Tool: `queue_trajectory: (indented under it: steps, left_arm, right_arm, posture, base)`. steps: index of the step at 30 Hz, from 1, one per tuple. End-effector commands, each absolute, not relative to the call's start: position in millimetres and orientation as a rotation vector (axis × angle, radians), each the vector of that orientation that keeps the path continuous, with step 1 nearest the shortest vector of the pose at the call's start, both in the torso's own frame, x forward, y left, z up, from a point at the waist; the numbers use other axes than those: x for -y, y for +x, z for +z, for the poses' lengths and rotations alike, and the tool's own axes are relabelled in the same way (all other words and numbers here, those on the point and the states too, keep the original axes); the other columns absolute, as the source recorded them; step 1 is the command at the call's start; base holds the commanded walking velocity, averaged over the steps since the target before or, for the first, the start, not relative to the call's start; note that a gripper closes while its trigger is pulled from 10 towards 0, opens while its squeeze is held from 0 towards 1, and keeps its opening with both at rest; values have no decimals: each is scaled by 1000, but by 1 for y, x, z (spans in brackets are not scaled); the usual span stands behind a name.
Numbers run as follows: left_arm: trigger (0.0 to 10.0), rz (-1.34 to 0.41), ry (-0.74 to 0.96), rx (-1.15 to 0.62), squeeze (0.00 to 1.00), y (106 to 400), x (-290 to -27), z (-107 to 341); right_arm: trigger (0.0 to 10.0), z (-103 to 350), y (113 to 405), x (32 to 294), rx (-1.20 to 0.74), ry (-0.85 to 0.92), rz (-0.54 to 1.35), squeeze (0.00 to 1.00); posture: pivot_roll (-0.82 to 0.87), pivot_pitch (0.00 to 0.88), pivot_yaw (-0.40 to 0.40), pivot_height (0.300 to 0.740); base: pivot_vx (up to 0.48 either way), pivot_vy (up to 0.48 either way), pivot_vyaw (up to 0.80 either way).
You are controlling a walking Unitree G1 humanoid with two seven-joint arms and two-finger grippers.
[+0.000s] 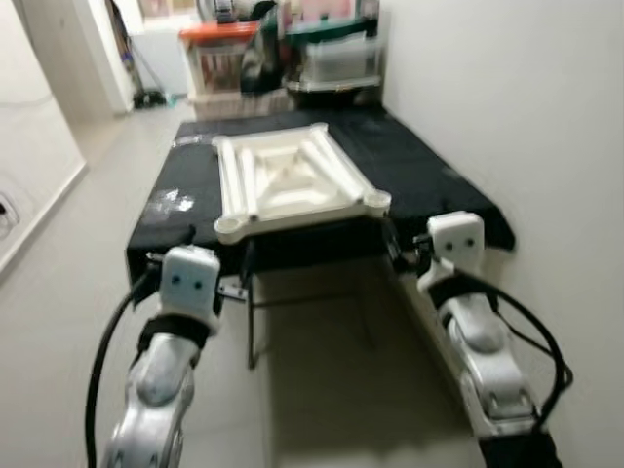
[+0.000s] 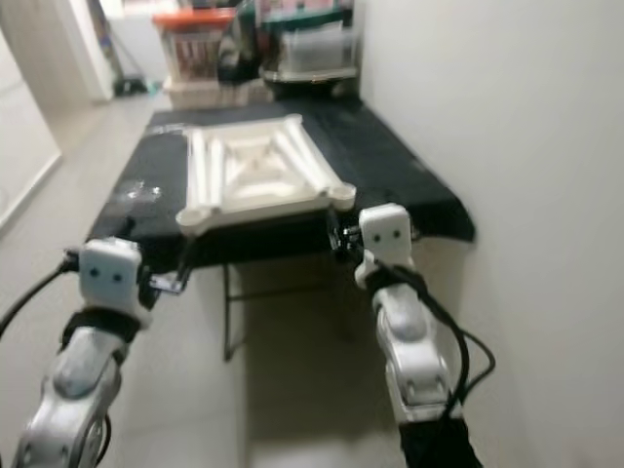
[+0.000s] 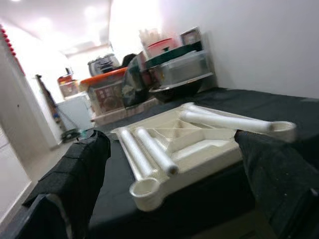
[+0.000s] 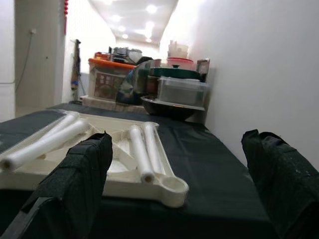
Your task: Building children table
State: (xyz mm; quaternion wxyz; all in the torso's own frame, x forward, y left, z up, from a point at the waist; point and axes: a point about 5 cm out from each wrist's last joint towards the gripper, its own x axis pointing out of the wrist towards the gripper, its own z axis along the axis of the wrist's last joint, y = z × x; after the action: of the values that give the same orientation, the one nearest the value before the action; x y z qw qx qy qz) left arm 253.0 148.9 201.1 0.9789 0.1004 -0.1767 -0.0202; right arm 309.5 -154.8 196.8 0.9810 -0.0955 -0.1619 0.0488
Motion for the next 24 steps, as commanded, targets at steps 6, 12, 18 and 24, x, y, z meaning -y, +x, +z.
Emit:
queue_trajectory:
  steps: [6, 12, 18, 24]
  left_arm:
    - [10000, -24, 224, 362, 0, 255, -157, 203]
    - [10000, -14, 228, 368, 0, 256, -158, 203]
    - [10000, -11, 239, 370, 0, 257, -160, 202]
    - [10000, -10, 242, 371, 0, 259, -161, 203]
  right_arm:
    - [10000, 195, 312, 142, 324, -180, 134, 0]
    - [10000, 197, 317, 141, 325, -168, 141, 0]
    - [10000, 200, 322, 141, 323, -151, 144, 0]
    - [10000, 204, 326, 140, 330, -145, 153, 0]
  posture:
    - [-35, 0, -17, 740]
    - [-24, 0, -25, 740]
    - [-22, 0, -20, 740]
    - [-24, 0, -9, 740]
  base:
    - [480, 0, 0]
    - [480, 0, 0]
    - [480, 0, 0]
    - [138, 0, 0]
